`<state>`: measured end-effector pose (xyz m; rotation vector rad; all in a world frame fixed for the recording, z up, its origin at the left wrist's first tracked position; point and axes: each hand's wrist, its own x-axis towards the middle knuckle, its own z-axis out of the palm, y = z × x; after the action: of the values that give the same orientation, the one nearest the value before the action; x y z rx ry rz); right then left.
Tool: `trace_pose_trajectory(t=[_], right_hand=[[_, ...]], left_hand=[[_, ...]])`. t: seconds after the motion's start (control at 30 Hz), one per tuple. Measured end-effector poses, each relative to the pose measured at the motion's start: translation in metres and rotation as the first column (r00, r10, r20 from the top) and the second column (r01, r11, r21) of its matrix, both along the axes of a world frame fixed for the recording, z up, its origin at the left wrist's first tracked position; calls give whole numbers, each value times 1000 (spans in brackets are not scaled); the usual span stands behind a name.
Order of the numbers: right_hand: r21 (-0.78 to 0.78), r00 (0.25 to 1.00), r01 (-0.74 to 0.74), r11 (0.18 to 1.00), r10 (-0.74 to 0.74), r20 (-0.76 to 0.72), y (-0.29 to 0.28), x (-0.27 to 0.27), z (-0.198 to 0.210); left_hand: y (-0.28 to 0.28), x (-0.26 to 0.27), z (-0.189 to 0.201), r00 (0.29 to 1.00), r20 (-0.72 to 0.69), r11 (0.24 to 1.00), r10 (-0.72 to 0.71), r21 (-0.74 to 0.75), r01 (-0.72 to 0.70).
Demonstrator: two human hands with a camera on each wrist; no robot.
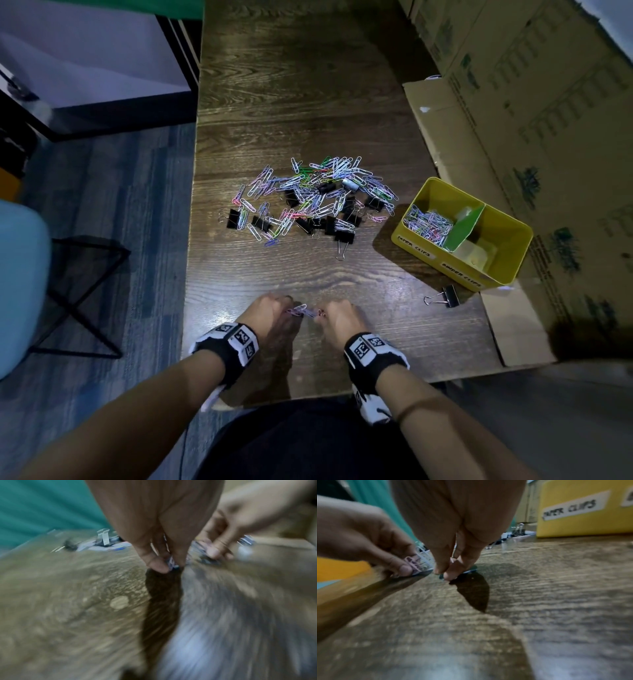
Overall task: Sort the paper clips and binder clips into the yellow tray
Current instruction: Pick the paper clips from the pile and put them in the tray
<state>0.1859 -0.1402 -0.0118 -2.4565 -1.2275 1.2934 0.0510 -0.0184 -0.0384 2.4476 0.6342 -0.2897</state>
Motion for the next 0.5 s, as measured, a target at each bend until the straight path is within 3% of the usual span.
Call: trace_pose_trajectory(t=[0.1,0.2,0.37,0.5], right_hand=[[66,961,233,970,-219,-170,-4,9,-8],[112,840,468,877,-401,-366,-9,21,-1],[232,692,670,706,-479,-540,-18,54,29],[328,654,736,592,-499,-568,-30,89,55]], left_hand=[[10,4,4,971,-50,955,233,-178,-239],[22,7,3,897,-133,789,421,-434,-434],[41,25,20,838,-183,569,513,-659,-492],[41,77,61,857,-125,484,499,-781,-396]])
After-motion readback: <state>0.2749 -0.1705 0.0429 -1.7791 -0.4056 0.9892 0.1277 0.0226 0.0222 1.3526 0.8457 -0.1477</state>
